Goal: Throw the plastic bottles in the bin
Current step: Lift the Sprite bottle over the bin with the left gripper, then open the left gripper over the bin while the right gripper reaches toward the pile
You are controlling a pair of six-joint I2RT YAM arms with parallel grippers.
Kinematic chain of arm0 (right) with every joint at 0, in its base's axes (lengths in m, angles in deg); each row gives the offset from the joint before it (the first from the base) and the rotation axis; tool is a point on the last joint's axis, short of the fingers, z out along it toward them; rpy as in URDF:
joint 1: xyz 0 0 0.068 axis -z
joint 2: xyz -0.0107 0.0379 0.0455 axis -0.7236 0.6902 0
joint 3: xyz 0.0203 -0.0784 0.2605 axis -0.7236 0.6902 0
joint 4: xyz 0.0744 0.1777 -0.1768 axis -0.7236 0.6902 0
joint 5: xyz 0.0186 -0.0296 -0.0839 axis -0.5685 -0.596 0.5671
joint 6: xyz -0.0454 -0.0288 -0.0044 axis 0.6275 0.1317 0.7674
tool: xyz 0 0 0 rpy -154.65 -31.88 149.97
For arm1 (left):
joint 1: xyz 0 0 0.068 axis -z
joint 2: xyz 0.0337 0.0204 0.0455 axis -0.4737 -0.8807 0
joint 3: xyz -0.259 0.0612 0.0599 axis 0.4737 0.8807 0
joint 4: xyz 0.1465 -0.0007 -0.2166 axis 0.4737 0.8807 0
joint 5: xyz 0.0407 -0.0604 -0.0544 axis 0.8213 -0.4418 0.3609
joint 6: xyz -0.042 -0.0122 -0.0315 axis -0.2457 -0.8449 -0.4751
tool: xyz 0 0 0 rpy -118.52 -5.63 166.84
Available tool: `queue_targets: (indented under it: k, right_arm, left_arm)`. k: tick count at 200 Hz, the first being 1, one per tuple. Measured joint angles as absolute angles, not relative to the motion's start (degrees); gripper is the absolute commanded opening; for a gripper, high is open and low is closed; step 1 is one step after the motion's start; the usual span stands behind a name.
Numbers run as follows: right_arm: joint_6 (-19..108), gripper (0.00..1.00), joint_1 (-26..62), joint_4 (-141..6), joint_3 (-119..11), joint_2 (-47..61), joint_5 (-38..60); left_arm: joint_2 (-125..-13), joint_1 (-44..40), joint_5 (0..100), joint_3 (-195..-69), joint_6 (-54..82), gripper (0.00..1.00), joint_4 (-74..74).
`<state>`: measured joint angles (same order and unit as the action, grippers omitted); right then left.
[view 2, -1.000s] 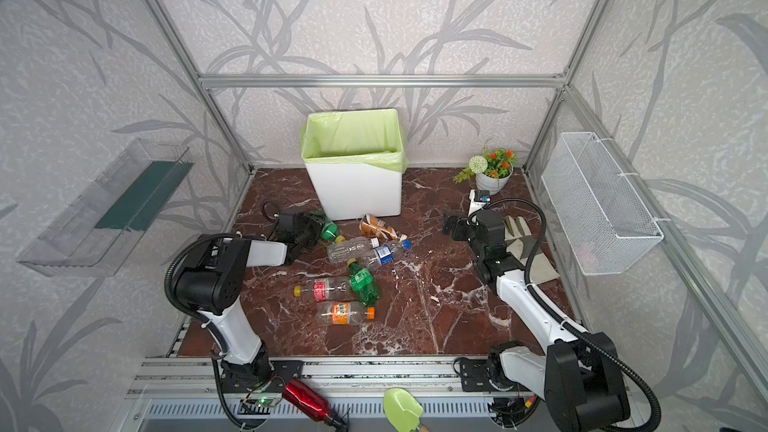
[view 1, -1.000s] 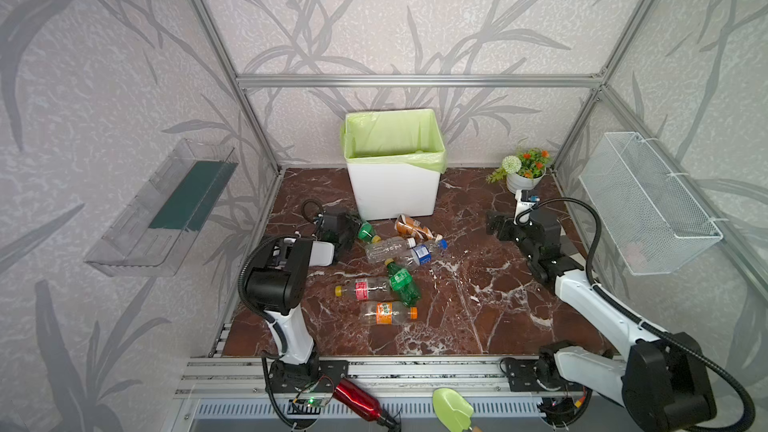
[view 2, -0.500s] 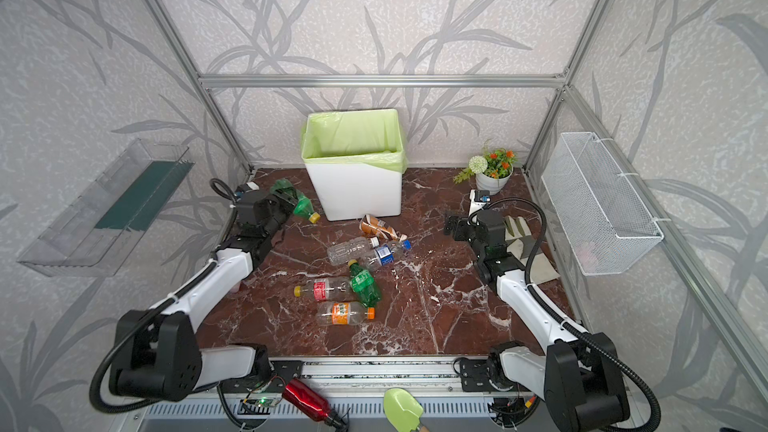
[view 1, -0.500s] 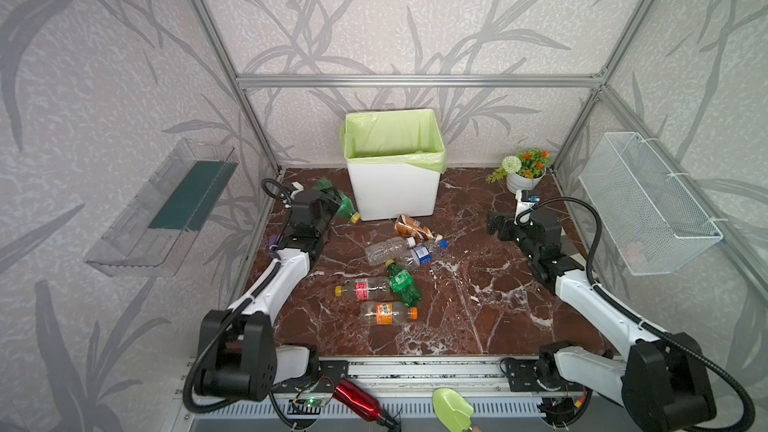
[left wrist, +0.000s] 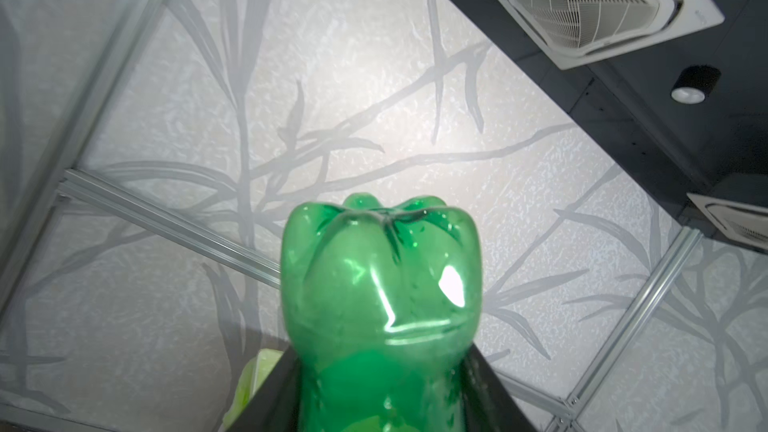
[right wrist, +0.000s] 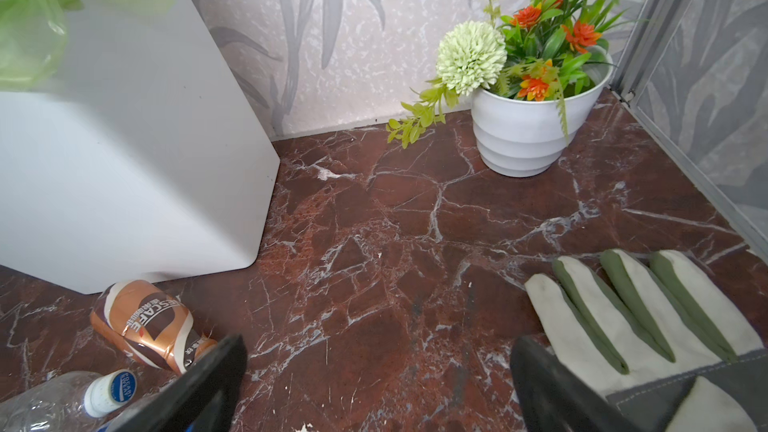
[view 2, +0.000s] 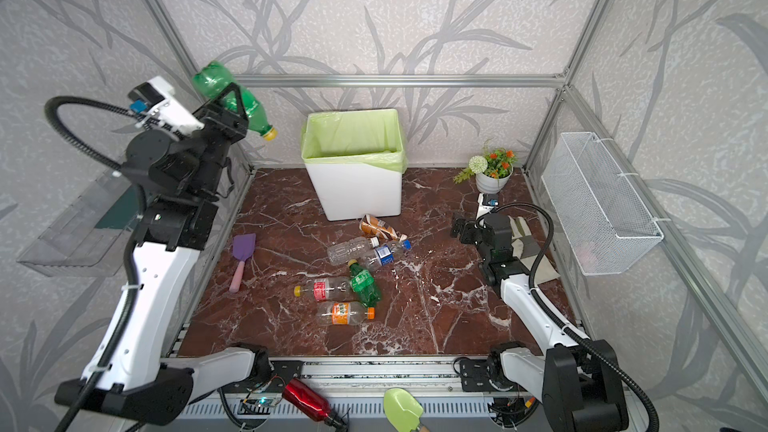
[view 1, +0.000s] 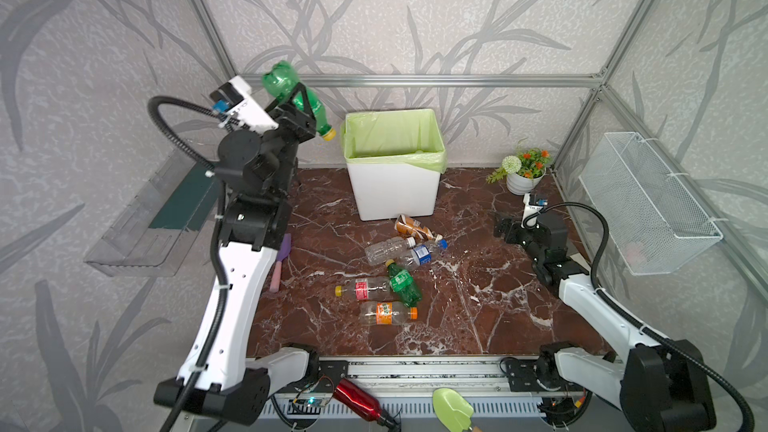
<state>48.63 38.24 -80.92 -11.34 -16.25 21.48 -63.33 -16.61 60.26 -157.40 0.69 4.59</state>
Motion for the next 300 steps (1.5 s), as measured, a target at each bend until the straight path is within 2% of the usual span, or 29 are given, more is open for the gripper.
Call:
queue_targets:
  k: [29,41,45,51,55,77,121,151,205,251,300]
  right_arm:
    - [48.7,0.99,38.5,-80.9,-11.3,-16.5,20.7]
    - [48.7,0.99,38.7,-80.6,-11.3,-17.1,20.6]
    - [48.7,0.99,38.8,-80.4,-11.3,-17.5,20.5]
    - [48.6,0.99,39.0,-80.2,-11.3,-18.2,20.4]
    - [48.7,0.99,39.2,-80.1,-11.3,-18.6,20.3]
    - [48.3,0.99,39.9,-80.2,-10.5,-20.7,20.1]
    - [46.9,0.99,40.1,-80.2,-9.0,-19.5,18.3]
    - [45.8,0.99,40.1,-80.6,-9.0,-18.0,16.5]
    - [42.1,0.97,38.8,-81.2,-11.0,-13.6,11.3]
    - [41.6,0.97,30.5,-81.0,-13.5,-8.4,10.9]
    - [43.8,0.93,25.8,-80.7,-18.2,-1.5,9.9]
  left_arm:
    - [-84.6,-12.4,56.3,-173.3,2.7,0.59,14.7]
    - [-91.8,-11.6,56.2,-177.2,3.9,0.72,20.9]
    - [-93.5,-11.3,56.4,-177.7,4.1,0.79,22.5]
    - [-94.8,-11.1,56.9,-177.8,5.2,0.96,24.5]
    - [-95.2,-10.9,57.5,-177.8,6.0,0.99,25.9]
    - [-92.0,-9.9,61.2,-176.6,9.6,0.99,28.2]
    - [-70.0,-9.8,66.7,-172.7,14.9,0.99,20.2]
    - [-59.6,-9.8,70.0,-163.4,16.2,0.99,14.1]
    - [-56.7,-9.5,72.9,-137.2,16.4,0.99,13.7]
    - [-50.8,-9.2,74.3,-125.5,12.7,0.99,14.4]
    - [-43.8,-9.3,76.5,-112.8,6.8,0.99,13.8]
